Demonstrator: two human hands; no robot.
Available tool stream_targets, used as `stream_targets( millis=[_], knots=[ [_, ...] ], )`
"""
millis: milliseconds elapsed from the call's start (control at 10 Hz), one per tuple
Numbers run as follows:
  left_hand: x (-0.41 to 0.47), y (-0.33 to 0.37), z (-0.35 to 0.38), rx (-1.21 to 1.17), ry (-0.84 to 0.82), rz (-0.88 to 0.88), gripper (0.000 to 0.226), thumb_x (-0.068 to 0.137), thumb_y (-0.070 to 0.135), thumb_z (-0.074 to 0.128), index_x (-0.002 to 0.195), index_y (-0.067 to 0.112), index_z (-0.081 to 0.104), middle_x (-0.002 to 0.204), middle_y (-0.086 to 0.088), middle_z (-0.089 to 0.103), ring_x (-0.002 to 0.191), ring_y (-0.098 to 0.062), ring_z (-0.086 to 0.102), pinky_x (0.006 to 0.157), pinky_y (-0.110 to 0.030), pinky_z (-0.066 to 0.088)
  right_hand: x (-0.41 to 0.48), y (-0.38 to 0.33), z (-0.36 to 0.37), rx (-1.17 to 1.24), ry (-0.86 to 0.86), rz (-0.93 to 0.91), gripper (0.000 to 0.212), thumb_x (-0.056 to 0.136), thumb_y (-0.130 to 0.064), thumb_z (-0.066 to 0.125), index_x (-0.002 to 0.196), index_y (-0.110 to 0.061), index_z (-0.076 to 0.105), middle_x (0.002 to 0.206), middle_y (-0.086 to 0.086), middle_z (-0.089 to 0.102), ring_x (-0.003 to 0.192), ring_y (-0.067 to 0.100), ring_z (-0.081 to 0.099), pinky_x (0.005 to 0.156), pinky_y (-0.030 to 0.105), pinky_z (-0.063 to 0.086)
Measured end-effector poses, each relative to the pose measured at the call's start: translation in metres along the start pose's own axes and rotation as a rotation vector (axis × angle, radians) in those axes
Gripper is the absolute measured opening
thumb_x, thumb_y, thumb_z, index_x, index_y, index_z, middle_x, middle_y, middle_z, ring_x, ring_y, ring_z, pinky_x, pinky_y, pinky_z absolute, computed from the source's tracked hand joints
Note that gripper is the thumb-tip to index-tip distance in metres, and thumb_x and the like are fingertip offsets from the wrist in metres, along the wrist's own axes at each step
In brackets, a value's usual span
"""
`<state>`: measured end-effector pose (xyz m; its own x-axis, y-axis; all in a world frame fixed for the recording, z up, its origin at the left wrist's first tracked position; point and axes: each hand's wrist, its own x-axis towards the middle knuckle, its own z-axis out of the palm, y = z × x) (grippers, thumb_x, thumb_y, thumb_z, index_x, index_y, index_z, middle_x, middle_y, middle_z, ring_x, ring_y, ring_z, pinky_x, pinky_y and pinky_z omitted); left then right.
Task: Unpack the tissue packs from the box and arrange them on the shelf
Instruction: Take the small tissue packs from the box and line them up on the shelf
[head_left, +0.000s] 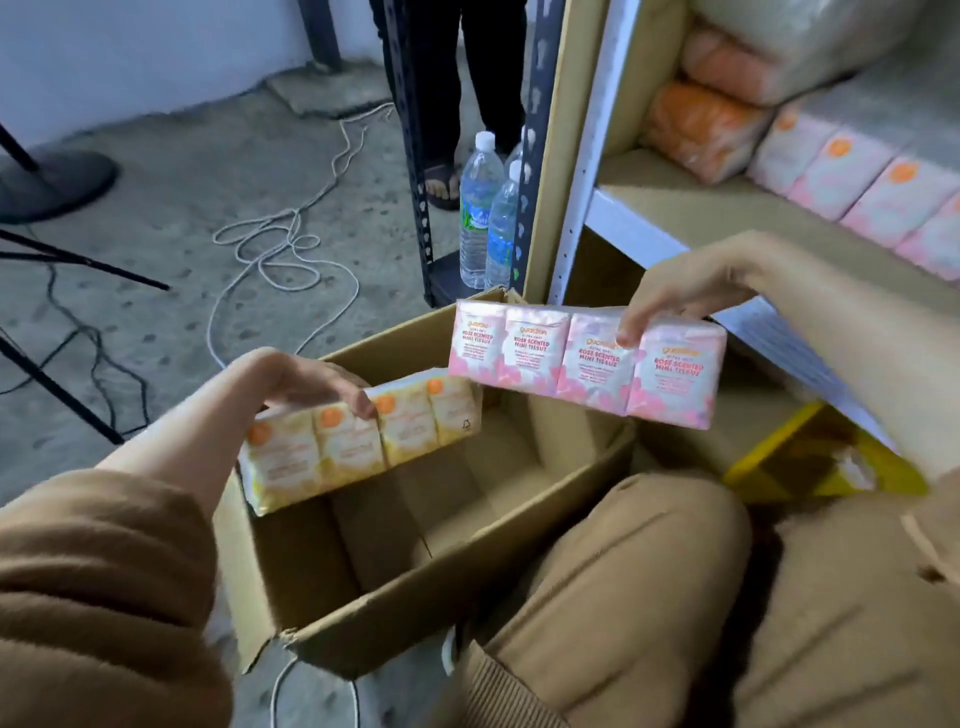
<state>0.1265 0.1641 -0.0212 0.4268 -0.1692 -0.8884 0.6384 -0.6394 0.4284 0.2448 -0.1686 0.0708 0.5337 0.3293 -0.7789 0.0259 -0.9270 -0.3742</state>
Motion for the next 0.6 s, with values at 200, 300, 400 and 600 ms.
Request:
stream_targets(
  millis=[200,300,400,600],
  knots=[
    [-0.040,0.047,-0.001,0.158,0.140,0.213,0.122,0.017,0.056,0.086,0.126,0.018,0.050,0.128,-0.014,0.061,0.115,-0.035,0.060,0.098,-0.049,0.049,-0.075,0.026,-0.017,0.146,0.164,-0.039,0.061,0.020,-0.032,0.087,0.074,-0.010,0.072,0.072,0.001,0.077,0.065,0.010,0.073,0.064,0.020,0.058],
    [-0.052,0.076,0.006,0.241,0.164,0.267,0.127,0.017,0.060,0.085,0.130,0.017,0.047,0.126,-0.012,0.062,0.111,-0.032,0.063,0.088,-0.041,0.053,-0.108,0.040,-0.025,0.181,0.284,-0.035,0.097,-0.007,-0.049,0.086,0.080,-0.010,0.070,0.082,-0.003,0.075,0.081,0.009,0.067,0.082,0.023,0.048],
    [-0.059,0.100,0.016,0.315,0.180,0.319,0.127,0.016,0.066,0.082,0.129,0.023,0.046,0.127,-0.005,0.060,0.110,-0.025,0.061,0.078,-0.030,0.056,-0.134,0.055,-0.027,0.165,0.352,0.008,0.101,-0.003,-0.054,0.086,0.086,-0.012,0.065,0.063,-0.014,0.074,0.080,0.001,0.068,0.084,0.024,0.043],
    [-0.071,0.135,0.038,0.393,0.151,0.359,0.125,0.017,0.062,0.084,0.128,0.023,0.044,0.125,-0.007,0.060,0.098,-0.021,0.064,0.074,-0.027,0.058,-0.178,0.076,-0.019,0.146,0.440,0.087,0.095,0.004,-0.053,0.087,0.086,-0.011,0.063,0.088,0.004,0.070,0.081,0.015,0.066,0.064,0.022,0.049]
  ],
)
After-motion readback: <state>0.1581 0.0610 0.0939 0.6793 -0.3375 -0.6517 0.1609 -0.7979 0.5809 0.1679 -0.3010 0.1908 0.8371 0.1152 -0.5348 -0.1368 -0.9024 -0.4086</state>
